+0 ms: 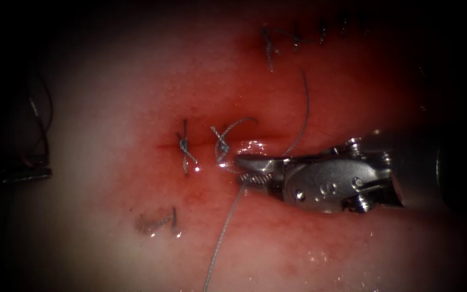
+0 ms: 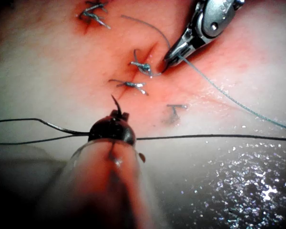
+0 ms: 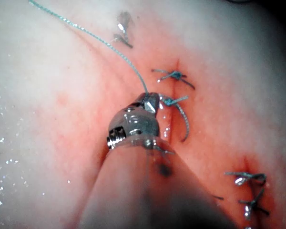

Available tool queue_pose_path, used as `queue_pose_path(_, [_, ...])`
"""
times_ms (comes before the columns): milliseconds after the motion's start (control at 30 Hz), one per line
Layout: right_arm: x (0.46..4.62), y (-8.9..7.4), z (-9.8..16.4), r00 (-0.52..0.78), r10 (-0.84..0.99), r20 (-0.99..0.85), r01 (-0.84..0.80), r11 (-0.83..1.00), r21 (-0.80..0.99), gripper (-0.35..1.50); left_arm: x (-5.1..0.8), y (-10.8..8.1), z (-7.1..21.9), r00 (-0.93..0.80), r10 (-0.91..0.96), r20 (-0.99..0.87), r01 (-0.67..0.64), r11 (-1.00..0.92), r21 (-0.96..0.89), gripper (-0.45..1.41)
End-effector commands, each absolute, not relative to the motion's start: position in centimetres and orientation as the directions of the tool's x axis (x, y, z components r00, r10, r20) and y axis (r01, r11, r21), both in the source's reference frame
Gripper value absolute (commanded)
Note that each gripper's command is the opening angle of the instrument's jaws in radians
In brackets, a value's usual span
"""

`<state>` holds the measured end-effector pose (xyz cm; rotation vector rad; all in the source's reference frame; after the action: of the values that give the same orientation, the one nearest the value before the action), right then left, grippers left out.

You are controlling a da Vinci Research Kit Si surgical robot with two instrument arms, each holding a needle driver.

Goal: Wound Closure

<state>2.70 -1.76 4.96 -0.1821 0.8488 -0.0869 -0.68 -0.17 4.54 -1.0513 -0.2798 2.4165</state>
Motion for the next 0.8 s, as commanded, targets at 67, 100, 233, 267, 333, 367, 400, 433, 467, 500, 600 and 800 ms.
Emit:
queue_pose_path(67, [2.74,-1.9,5.0,0.666,-0.145,-0.732,0.014,0.983,-0.182,-0.35,-0.74,-0.2,4.6,-0.585,0.509,-0.631,-0.35,-0.861,-0.369,-0.45])
queue_pose_path(100, [2.72,-1.9,4.9,0.671,-0.14,-0.728,0.017,0.985,-0.174,-0.35,-0.74,-0.2,4.6,-0.585,0.509,-0.631,-0.35,-0.861,-0.369,-0.45])
queue_pose_path(233, [2.68,-2.1,4.7,0.677,-0.137,-0.723,0.062,0.99,-0.129,-0.35,-0.73,-0.2,4.6,-0.585,0.509,-0.631,-0.35,-0.861,-0.369,-0.45])
queue_pose_path(267, [2.68,-2.1,4.7,0.677,-0.137,-0.723,0.062,0.99,-0.129,-0.35,-0.73,-0.2,4.6,-0.585,0.509,-0.631,-0.35,-0.861,-0.369,-0.45])
queue_pose_path(333, [2.7,-2.2,4.6,0.68,-0.139,-0.72,0.077,0.99,-0.119,-0.35,-0.73,-0.2,4.6,-0.585,0.509,-0.631,-0.35,-0.861,-0.369,-0.45])
queue_pose_path(367, [2.72,-2.3,4.6,0.684,-0.142,-0.716,0.092,0.99,-0.108,-0.35,-0.73,-0.2,4.6,-0.585,0.509,-0.631,-0.35,-0.861,-0.369,-0.45])
queue_pose_path(400, [2.74,-2.3,4.5,0.682,-0.144,-0.717,0.105,0.989,-0.1,-0.35,-0.73,-0.2,4.6,-0.585,0.509,-0.631,-0.35,-0.861,-0.369,-0.45])
queue_pose_path(433, [2.75,-2.4,4.5,0.679,-0.148,-0.719,0.117,0.989,-0.092,-0.35,-0.73,-0.2,4.6,-0.586,0.509,-0.631,-0.35,-0.861,-0.369,-0.45])
queue_pose_path(467, [2.77,-2.4,4.4,0.675,-0.154,-0.722,0.139,0.987,-0.08,-0.35,-0.72,-0.2,4.6,-0.586,0.509,-0.631,-0.35,-0.861,-0.369,-0.45])
queue_pose_path(500, [2.78,-2.5,4.3,0.672,-0.159,-0.723,0.154,0.985,-0.073,-0.35,-0.72,-0.2,4.6,-0.586,0.509,-0.631,-0.35,-0.861,-0.369,-0.45])
queue_pose_path(600, [2.83,-2.6,4.1,0.67,-0.171,-0.722,0.182,0.981,-0.064,-0.35,-0.72,-0.2,4.6,-0.586,0.509,-0.631,-0.35,-0.861,-0.369,-0.45])
queue_pose_path(800, [2.89,-2.8,3.8,0.674,-0.172,-0.719,0.2,0.979,-0.047,-0.35,-0.72,-0.2,4.6,-0.585,0.509,-0.631,-0.349,-0.861,-0.371,-0.45])
